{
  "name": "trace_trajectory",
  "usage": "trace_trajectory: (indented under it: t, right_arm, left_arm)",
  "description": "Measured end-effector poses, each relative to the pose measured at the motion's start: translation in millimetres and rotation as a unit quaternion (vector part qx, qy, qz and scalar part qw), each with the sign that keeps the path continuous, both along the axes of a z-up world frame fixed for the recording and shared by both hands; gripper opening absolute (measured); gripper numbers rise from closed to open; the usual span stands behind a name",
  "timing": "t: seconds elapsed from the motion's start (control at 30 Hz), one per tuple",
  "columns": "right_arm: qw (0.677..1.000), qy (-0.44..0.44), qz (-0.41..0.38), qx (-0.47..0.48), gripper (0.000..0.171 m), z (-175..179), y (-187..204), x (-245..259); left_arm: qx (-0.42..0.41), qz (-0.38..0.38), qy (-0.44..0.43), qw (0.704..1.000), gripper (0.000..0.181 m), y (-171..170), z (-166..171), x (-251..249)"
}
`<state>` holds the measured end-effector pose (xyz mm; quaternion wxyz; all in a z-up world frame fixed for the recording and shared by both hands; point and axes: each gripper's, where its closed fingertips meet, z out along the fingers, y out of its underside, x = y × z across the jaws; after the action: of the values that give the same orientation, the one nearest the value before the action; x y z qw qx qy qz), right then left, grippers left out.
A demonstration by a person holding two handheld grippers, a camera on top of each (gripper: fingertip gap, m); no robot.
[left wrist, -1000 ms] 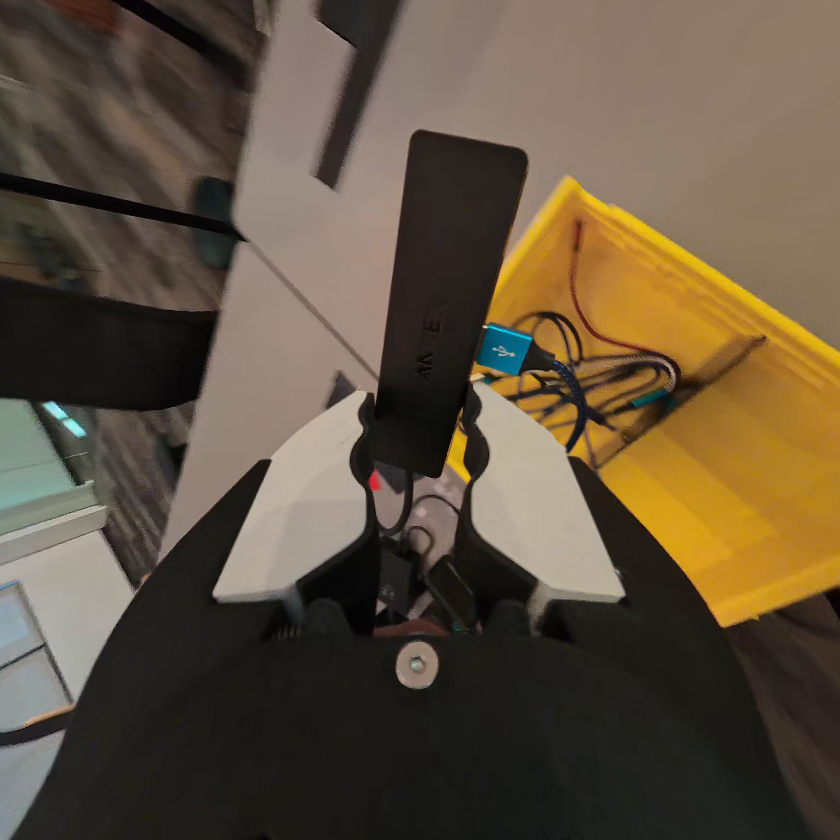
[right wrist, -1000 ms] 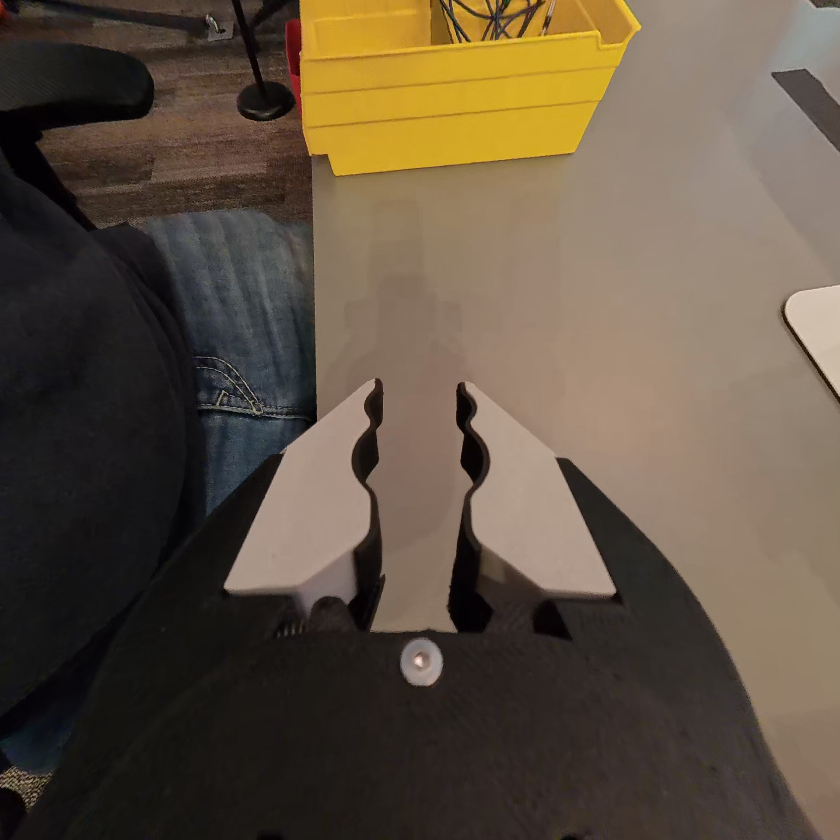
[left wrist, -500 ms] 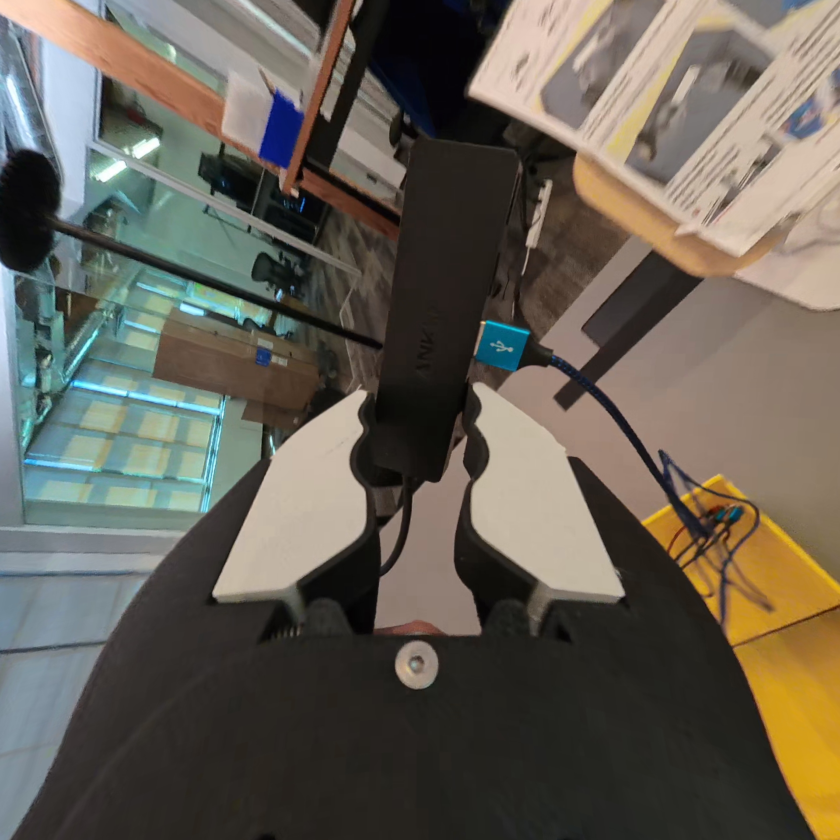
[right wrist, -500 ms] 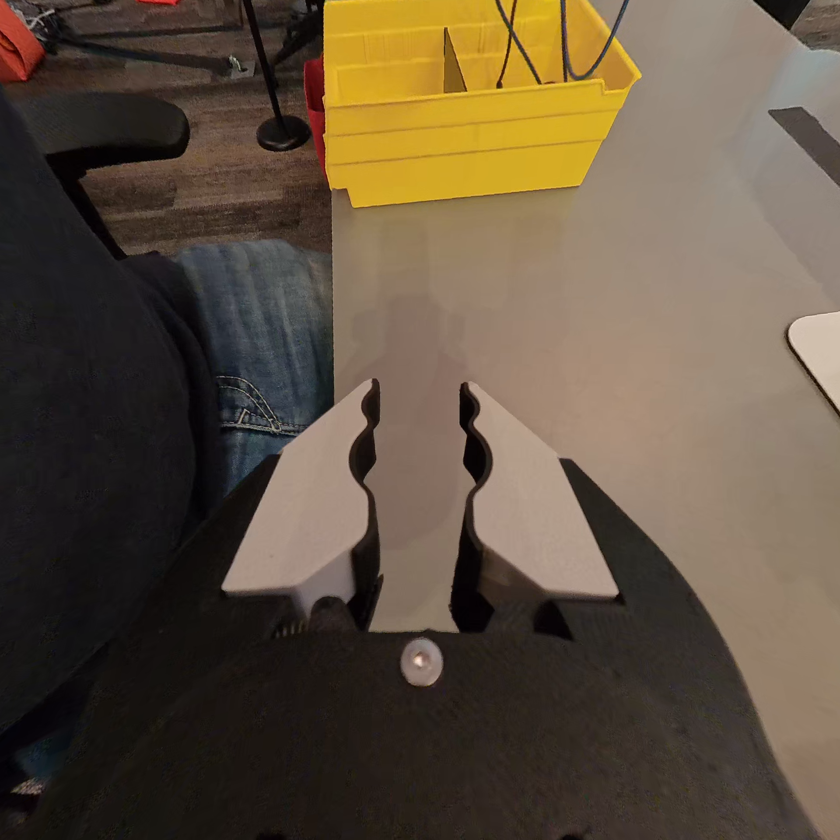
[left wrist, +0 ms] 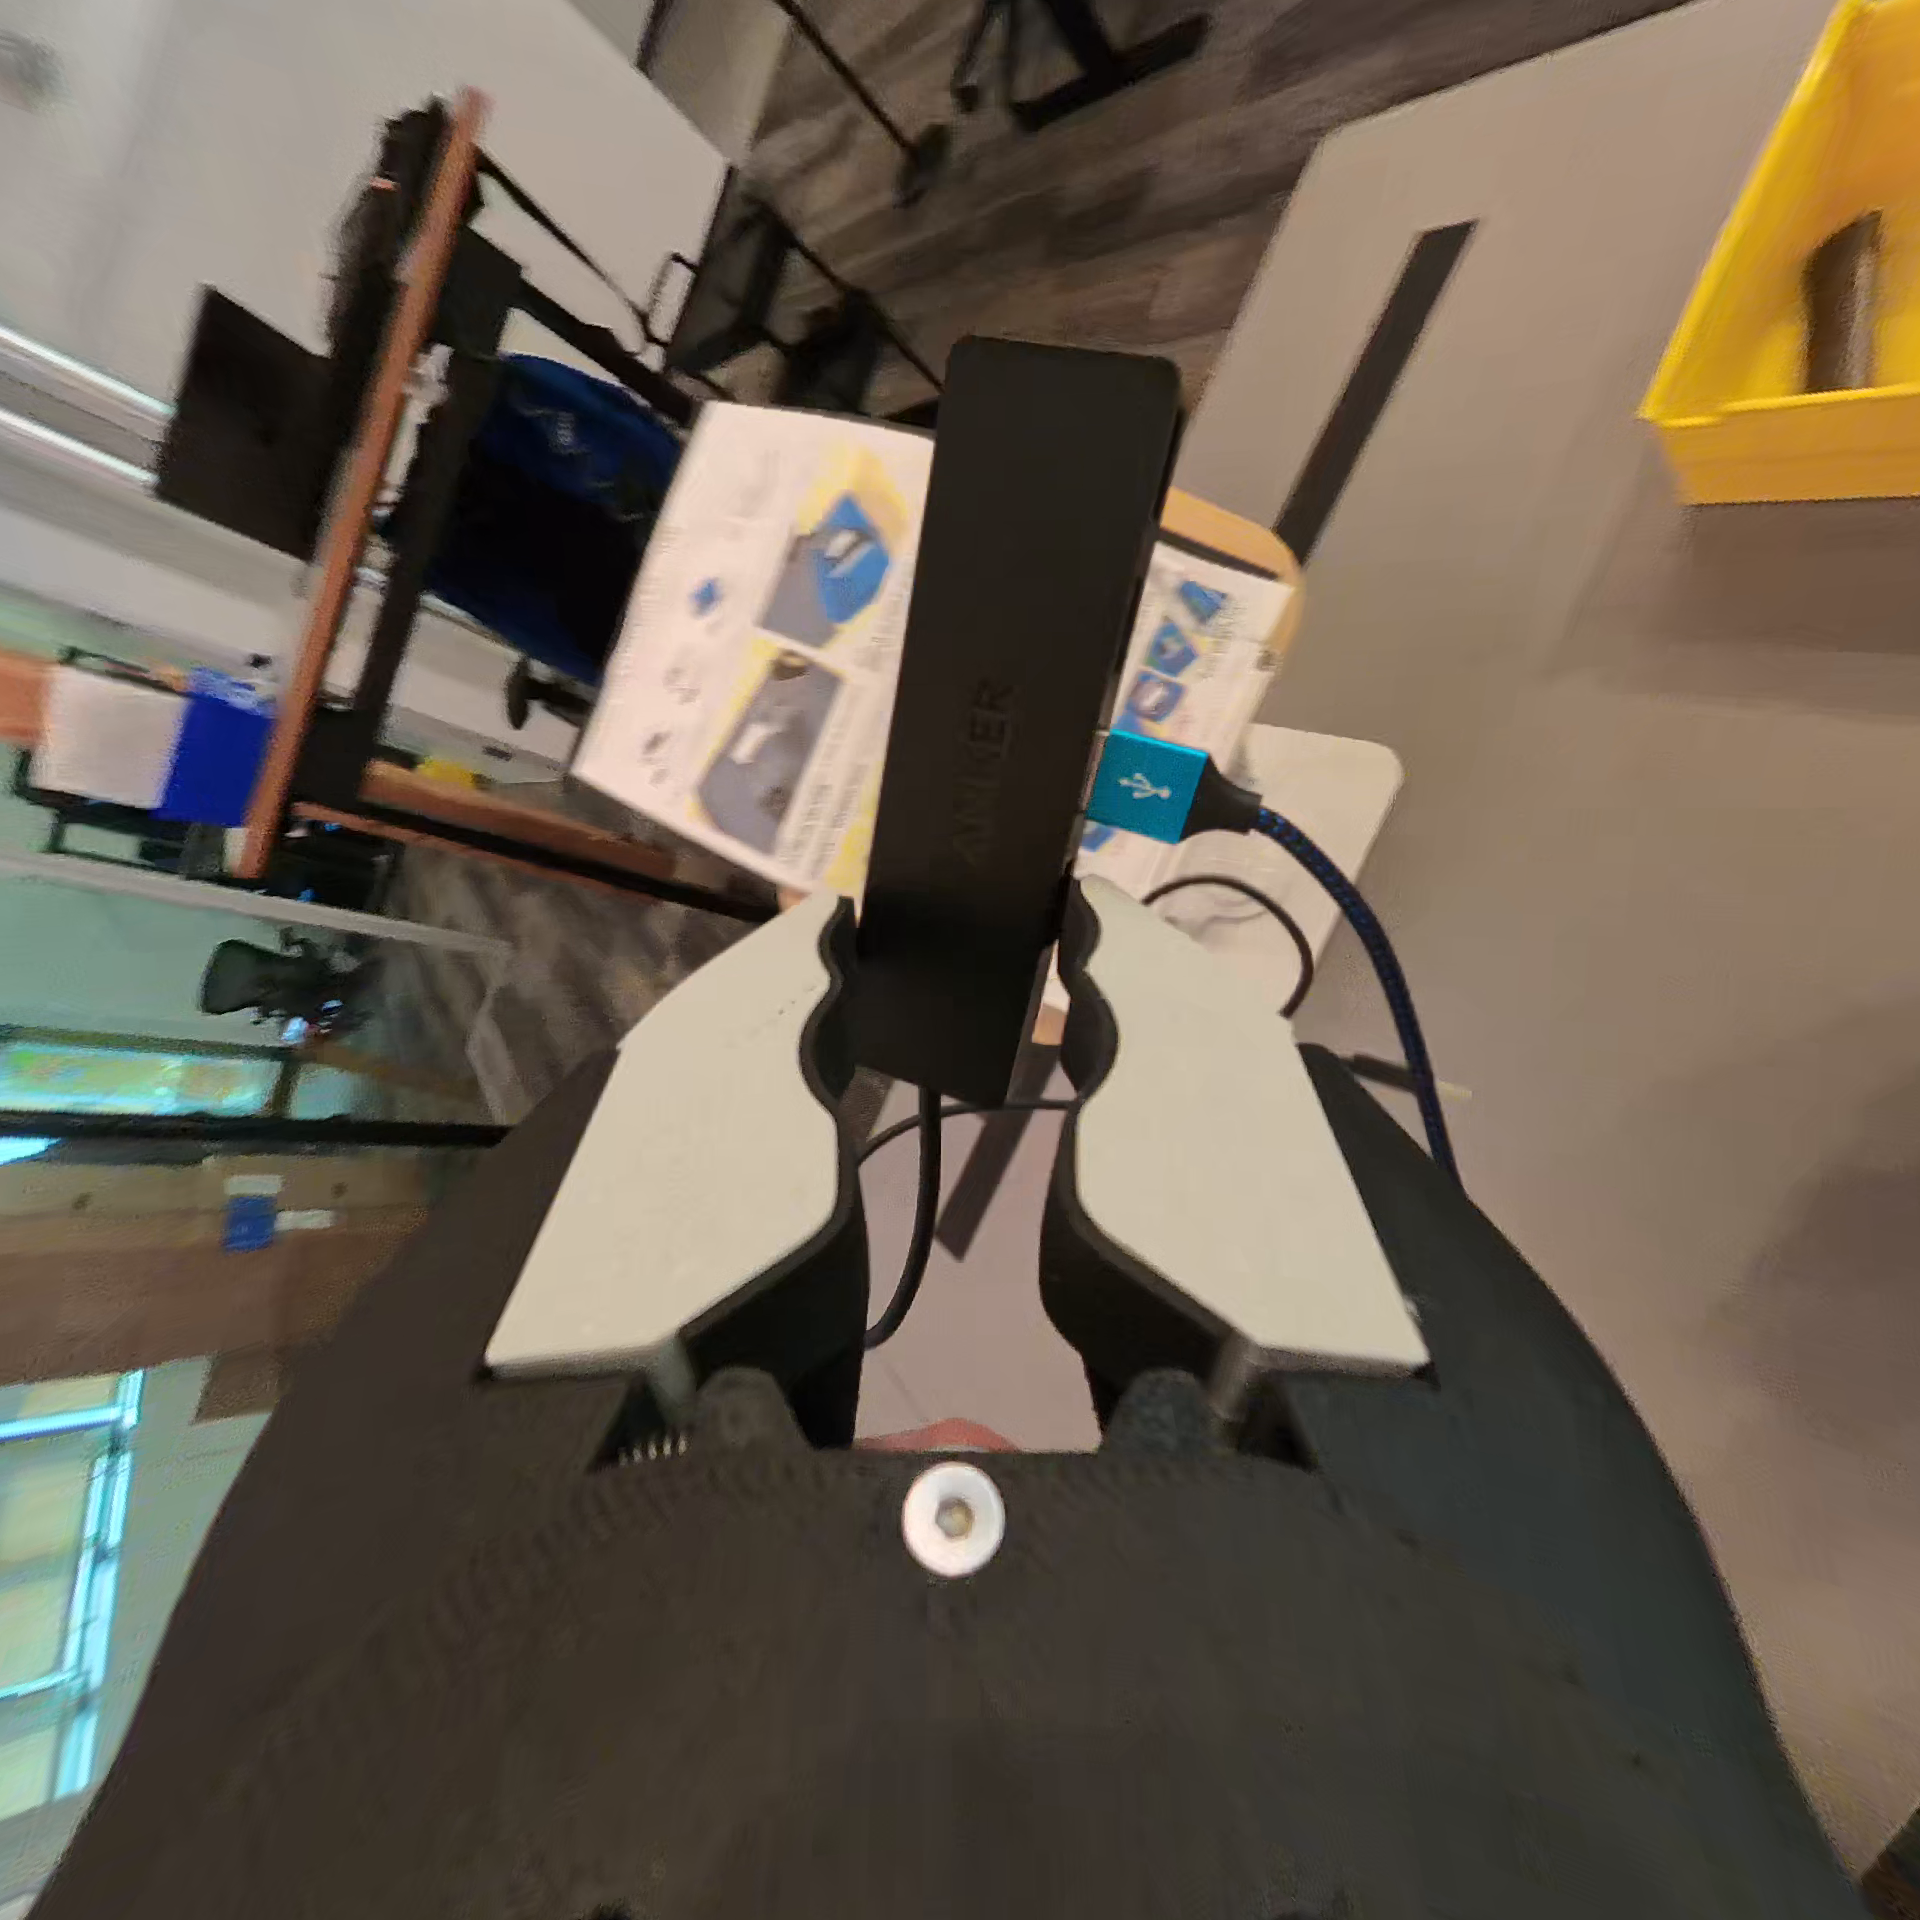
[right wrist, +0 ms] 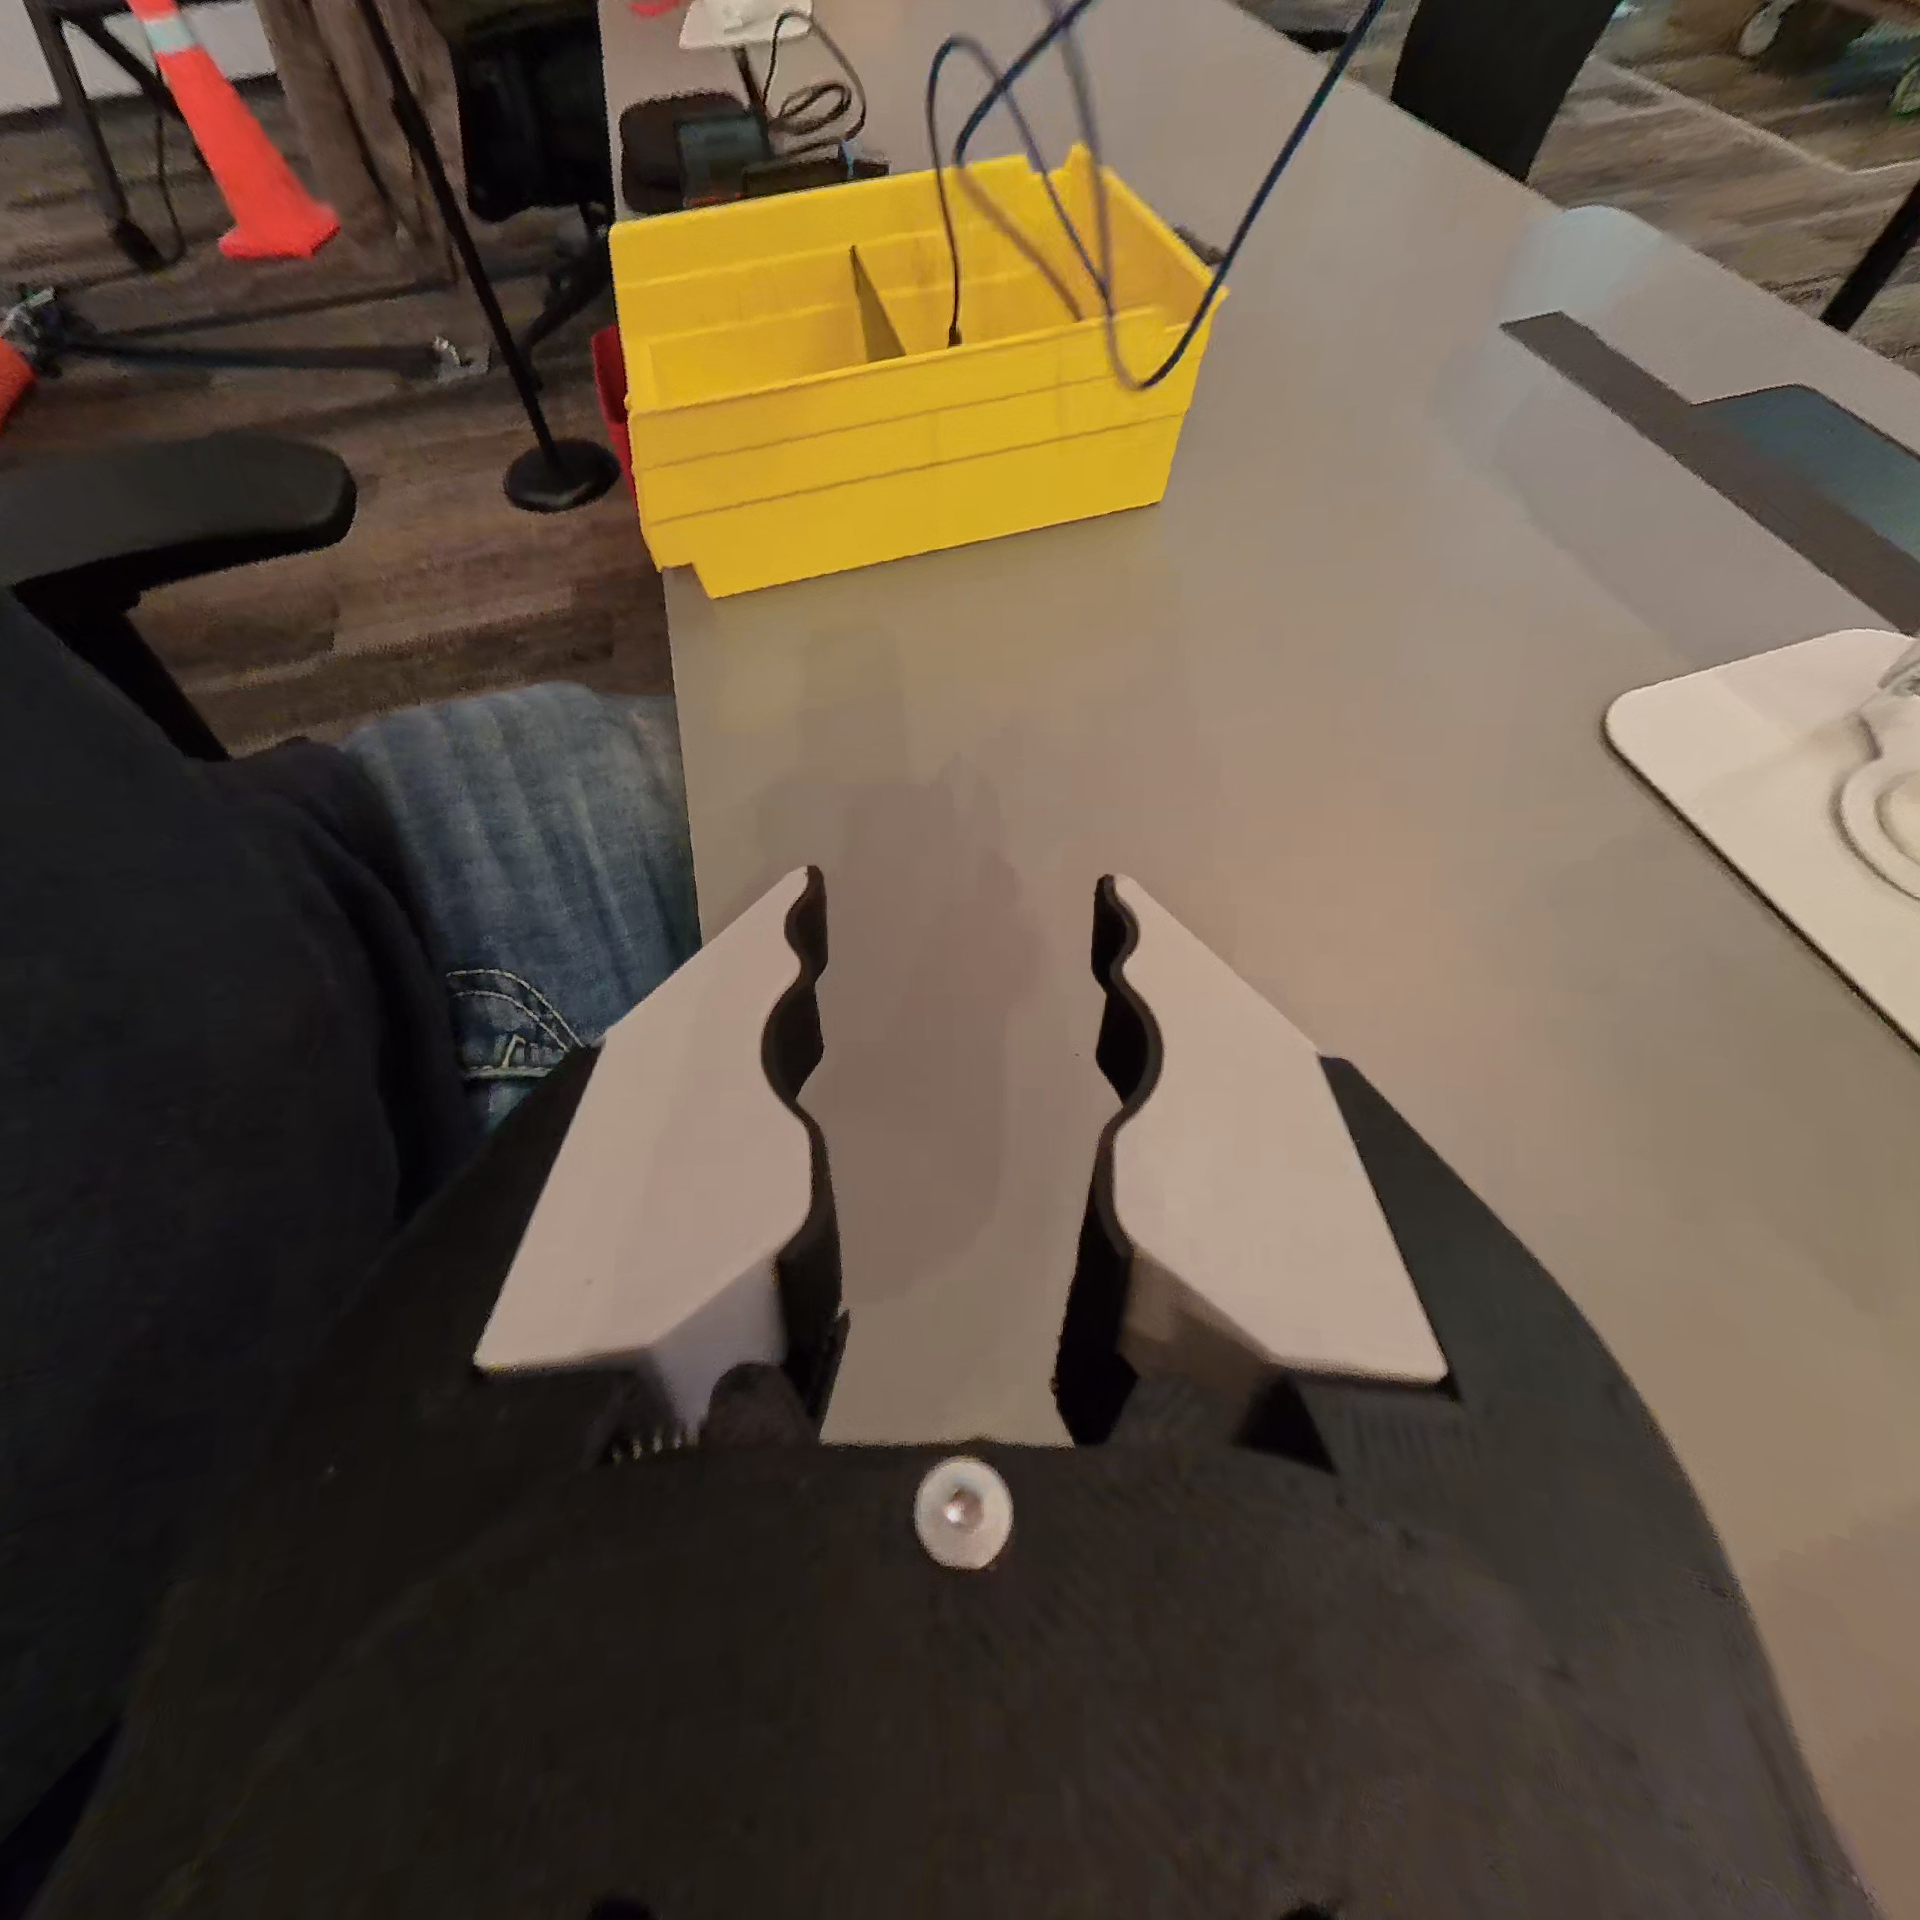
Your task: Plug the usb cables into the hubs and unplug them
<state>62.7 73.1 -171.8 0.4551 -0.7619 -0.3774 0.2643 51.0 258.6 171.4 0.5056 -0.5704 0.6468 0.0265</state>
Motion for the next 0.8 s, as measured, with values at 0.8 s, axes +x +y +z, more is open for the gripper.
trace_trajectory:
  t: [0.8]
  right_arm:
    - [0.993,0.003,-0.052,-0.103,0.051,-86.9,18.3,35.4]
  left_arm:
    - [-0.407,0.004,0.165,0.898,0.037,-78.7,-501.8,29.9]
